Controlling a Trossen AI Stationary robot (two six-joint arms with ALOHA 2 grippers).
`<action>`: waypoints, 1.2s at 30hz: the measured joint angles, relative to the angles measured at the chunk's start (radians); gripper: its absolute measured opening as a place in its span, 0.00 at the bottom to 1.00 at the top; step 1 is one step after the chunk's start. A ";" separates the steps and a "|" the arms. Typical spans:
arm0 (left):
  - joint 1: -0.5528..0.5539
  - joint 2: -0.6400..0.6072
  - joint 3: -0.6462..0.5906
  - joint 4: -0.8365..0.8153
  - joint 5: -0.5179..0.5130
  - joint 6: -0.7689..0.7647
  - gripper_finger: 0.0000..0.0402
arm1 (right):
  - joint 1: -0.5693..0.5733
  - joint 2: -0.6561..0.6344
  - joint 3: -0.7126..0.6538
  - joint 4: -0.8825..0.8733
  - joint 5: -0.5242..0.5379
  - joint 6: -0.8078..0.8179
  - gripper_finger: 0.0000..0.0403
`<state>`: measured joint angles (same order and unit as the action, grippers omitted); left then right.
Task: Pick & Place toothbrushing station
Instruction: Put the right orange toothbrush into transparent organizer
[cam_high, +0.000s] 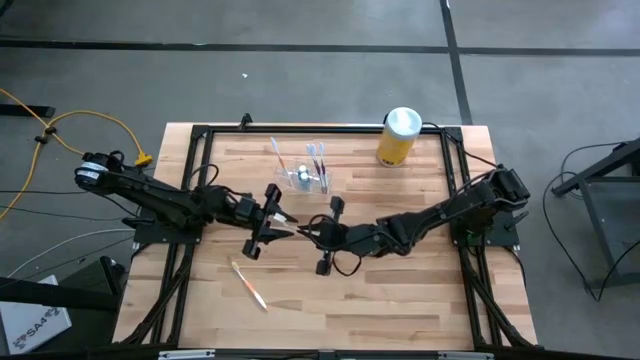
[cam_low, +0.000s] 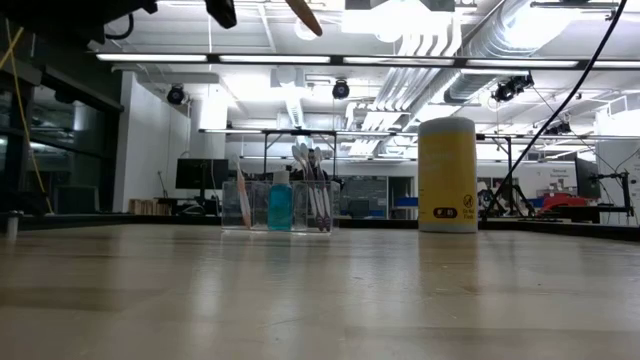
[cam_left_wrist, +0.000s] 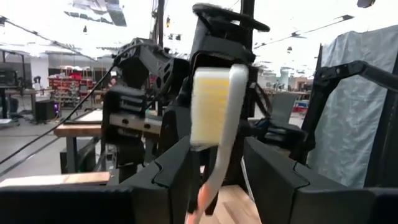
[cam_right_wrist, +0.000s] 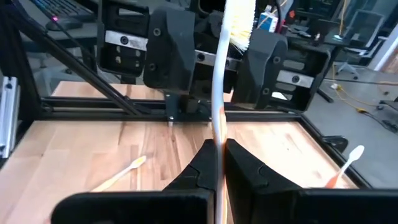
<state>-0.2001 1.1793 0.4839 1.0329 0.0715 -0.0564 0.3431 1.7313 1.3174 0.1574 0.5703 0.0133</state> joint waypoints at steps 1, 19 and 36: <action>0.000 0.000 0.000 -0.007 -0.001 0.000 0.35 | 0.003 0.000 0.000 -0.003 0.008 -0.005 0.01; 0.000 -0.090 -0.001 -0.161 -0.028 0.004 0.24 | 0.005 0.000 0.000 -0.025 0.016 -0.007 0.01; -0.001 -0.094 -0.002 -0.162 -0.049 0.008 0.04 | 0.004 0.000 0.000 -0.027 0.019 -0.003 0.01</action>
<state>-0.2008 1.0858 0.4824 0.8707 0.0222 -0.0486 0.3473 1.7309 1.3174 0.1307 0.5888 0.0105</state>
